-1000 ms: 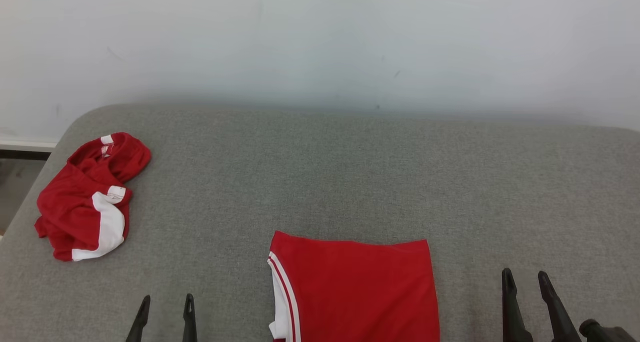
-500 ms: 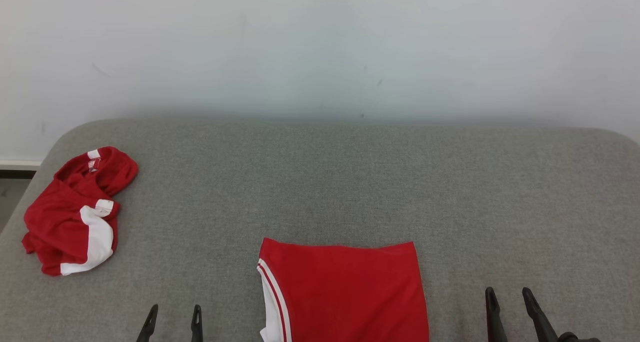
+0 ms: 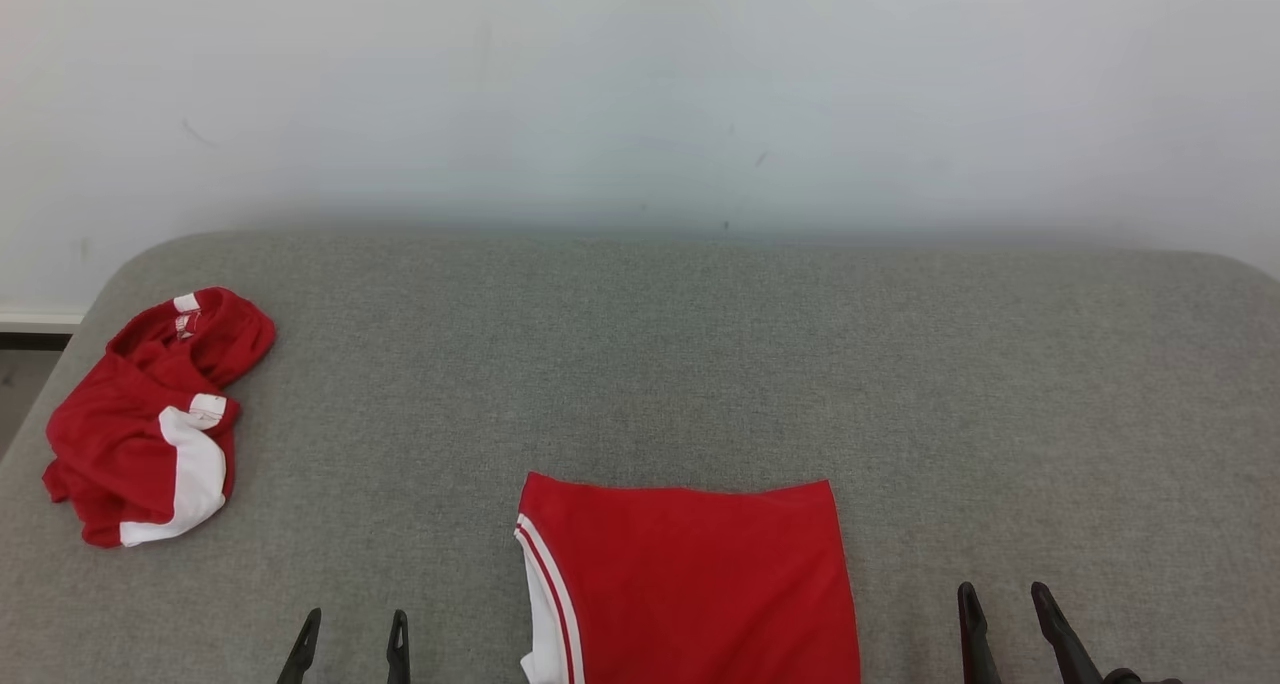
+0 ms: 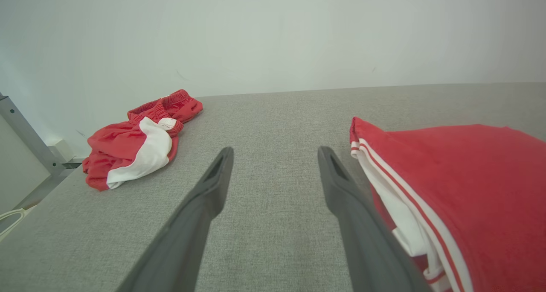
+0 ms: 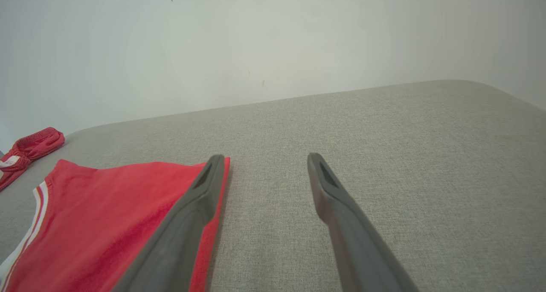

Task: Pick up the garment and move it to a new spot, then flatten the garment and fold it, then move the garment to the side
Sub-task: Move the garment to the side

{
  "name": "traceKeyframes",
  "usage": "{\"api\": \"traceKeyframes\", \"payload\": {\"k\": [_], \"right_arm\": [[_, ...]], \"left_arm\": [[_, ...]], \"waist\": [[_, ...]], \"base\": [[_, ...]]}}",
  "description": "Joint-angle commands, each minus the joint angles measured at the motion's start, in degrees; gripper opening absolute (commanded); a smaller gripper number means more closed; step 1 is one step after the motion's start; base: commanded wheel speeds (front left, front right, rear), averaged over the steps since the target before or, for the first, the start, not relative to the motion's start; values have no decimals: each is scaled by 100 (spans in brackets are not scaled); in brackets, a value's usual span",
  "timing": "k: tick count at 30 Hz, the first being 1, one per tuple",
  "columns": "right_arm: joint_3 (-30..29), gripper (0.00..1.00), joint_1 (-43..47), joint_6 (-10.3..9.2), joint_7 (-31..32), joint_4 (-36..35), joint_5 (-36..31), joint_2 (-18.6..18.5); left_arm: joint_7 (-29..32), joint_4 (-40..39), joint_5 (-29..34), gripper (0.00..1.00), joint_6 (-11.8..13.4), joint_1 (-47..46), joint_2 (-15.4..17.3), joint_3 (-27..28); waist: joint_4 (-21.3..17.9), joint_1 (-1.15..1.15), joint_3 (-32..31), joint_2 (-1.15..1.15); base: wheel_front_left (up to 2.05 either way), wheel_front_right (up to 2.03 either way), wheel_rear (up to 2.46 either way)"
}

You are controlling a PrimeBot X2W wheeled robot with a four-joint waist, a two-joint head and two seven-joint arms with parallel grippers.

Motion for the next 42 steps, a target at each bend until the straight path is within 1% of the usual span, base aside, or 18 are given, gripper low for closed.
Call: {"api": "traceKeyframes", "payload": {"k": [1,29,33,37,40,42], "right_arm": [[8,100,60,-10,-11,-1,-32,11],[40,100,39,-10,-10,93,-10,18],[180,100,-89,-10,-10,120,36,19],[472,100,-389,-10,-10,220,121,-108],[627,100,-693,-10,-11,389,175,-159],[715,100,-911,-10,-10,652,211,-171]], "left_arm": [[-6,4,6,100,4,37,19,5],[-6,43,-42,100,14,17,26,44],[-6,29,-61,100,37,31,19,47],[-6,20,-83,100,52,25,4,5],[-6,40,-83,100,45,-23,-3,-37],[-6,63,-103,100,40,-55,-9,-56]], "waist": [[14,0,16,0],[5,0,55,0],[-9,0,75,0],[-4,0,106,0],[35,0,122,0],[69,0,129,0]], "base": [[0,0,0],[0,0,0],[0,0,0],[0,0,0],[0,0,0],[0,0,0]]}}
